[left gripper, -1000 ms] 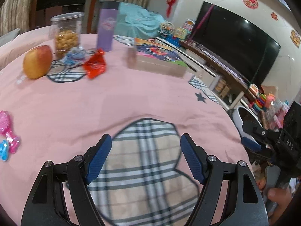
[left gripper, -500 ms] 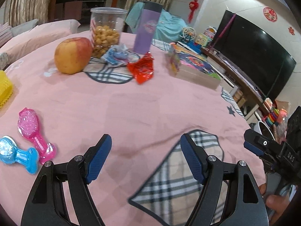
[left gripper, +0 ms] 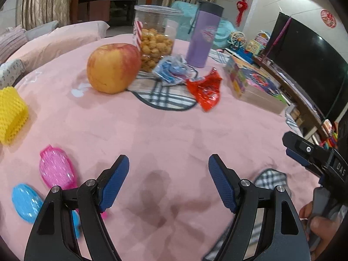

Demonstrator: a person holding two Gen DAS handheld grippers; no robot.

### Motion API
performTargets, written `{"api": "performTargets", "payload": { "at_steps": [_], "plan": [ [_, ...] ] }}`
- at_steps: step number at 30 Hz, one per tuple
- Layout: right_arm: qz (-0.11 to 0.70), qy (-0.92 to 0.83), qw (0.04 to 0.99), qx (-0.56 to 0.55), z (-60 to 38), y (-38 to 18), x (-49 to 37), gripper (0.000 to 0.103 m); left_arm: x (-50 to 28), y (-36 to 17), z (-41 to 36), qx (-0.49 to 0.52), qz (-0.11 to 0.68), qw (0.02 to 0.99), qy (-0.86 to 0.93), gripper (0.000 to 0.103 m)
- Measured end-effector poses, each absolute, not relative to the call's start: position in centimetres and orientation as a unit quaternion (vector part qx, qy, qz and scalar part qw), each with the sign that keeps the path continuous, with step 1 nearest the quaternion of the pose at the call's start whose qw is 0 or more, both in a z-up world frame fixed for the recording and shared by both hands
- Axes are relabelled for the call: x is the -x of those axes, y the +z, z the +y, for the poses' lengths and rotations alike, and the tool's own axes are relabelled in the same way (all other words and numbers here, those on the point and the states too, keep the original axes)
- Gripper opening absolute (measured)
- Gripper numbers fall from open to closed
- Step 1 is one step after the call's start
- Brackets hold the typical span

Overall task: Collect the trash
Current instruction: 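Move both open grippers back over the table toward the remaining wrappers, then grasp the red snack bag with the right gripper while the left grasps the crumpled blue-white wrapper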

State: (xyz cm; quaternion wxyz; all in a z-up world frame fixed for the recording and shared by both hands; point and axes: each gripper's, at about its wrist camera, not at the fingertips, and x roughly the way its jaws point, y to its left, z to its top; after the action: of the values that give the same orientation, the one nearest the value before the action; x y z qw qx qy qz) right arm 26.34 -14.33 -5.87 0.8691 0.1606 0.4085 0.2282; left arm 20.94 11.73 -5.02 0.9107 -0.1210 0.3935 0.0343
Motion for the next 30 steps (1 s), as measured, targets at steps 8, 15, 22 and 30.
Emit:
{"api": "performTargets", "payload": {
  "at_steps": [8,15,22,30],
  "plan": [
    [0.420,0.250,0.859,-0.154,-10.5,-7.2,-30.8,0.091,-23.4,-5.3,13.2,0.112,0.399,0.909,0.053,0.077],
    [0.425,0.262,0.853,-0.154,-8.0,-7.7,-35.0,0.081,-26.0,-4.9,13.2,0.098,0.399,0.910,0.053,0.077],
    [0.431,0.271,0.843,-0.173,-6.8,-8.3,-37.8,0.075,-28.9,-5.0,13.3,0.088,0.400,0.911,0.050,0.077],
    [0.435,0.299,0.827,-0.193,-7.2,-8.4,-38.0,0.036,-31.0,-4.9,12.7,0.081,0.401,0.911,0.042,0.077]
  ]
}}
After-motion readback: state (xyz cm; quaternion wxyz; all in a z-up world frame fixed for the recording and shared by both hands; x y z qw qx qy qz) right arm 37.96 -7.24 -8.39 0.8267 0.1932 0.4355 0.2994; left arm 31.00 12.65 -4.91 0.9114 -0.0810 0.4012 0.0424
